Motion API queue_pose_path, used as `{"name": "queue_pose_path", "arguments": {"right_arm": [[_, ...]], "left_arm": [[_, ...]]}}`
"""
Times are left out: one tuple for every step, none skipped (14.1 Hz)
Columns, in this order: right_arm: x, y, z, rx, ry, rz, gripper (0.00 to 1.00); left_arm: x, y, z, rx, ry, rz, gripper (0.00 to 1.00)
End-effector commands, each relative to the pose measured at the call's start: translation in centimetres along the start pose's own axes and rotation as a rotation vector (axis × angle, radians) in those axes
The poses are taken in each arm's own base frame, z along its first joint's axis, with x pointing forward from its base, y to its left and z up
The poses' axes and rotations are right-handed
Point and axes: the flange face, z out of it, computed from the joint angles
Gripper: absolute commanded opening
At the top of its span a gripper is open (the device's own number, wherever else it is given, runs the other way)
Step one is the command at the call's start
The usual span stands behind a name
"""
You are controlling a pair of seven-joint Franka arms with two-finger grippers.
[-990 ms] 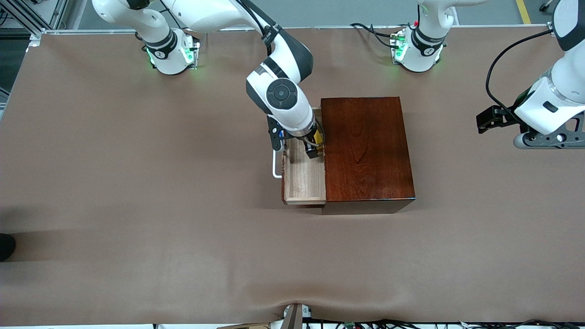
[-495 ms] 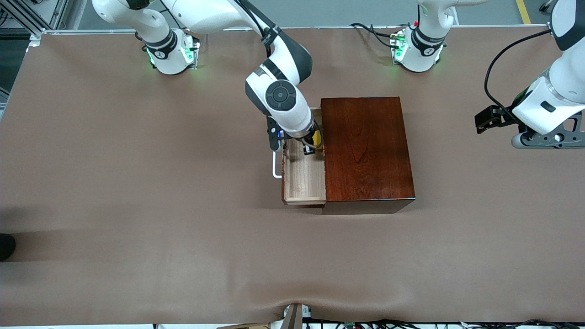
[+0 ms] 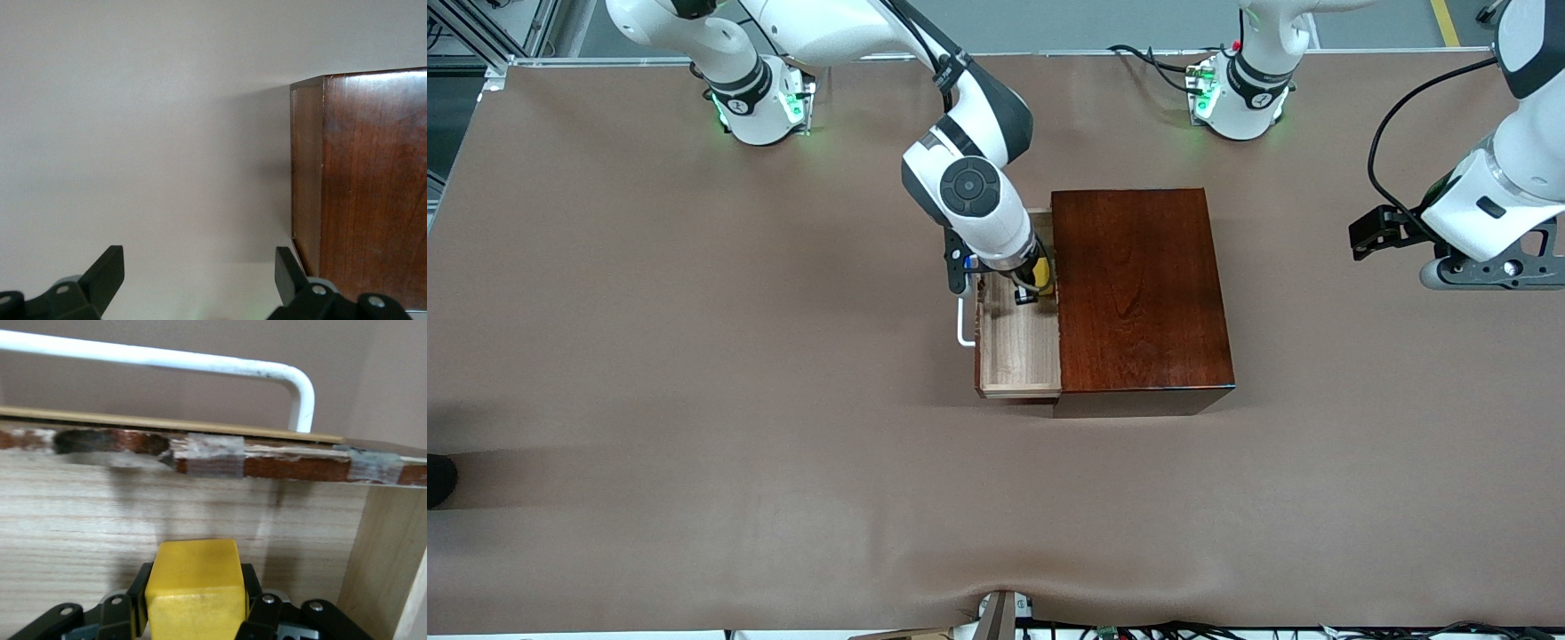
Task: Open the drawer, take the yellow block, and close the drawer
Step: 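Lift the yellow block out of the drawer with the right gripper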
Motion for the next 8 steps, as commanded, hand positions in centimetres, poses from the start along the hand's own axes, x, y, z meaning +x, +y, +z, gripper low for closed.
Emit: {"name": "queue_pose_path", "arguments": {"right_arm": [[-0.2,-0.4,-1.8,0.02,-0.003,0.009,0.0],[0.1,-0.6,-2.4,0.023,-0.001,0.012,0.0],[0.3,-0.7,-3.0,0.026,0.012,0.005,0.0],[0.5,-0.7,-3.3,0.024,0.03,-0.001,0.0],[0.4,-0.7,-3.8,0.025,0.04,-0.01,0.0],[0.3,-0.6,-4.1,0.022,0.05,-0.016,0.0],[0.2,-0.6,-4.4,0.022,0.058,-0.021,0.0],[0.3,-0.8,-4.7,0.021,0.059,-0.021,0.0]], "left_arm": [[0.6,-0.1,0.2,-0.022,0.013,0.015,1.0],[0.6,0.0,0.1,-0.021,0.015,0.018,1.0],[0.6,0.0,0.2,-0.018,0.013,0.018,1.0],[0.6,-0.1,0.1,-0.021,0.016,0.017,1.0],[0.7,-0.1,-0.2,-0.024,0.022,0.016,1.0],[0.7,0.0,-0.4,-0.028,0.026,0.018,1.0],[0.7,0.0,-0.4,-0.031,0.028,0.016,1.0],[0.8,0.0,-0.3,-0.032,0.026,0.016,1.0]]}}
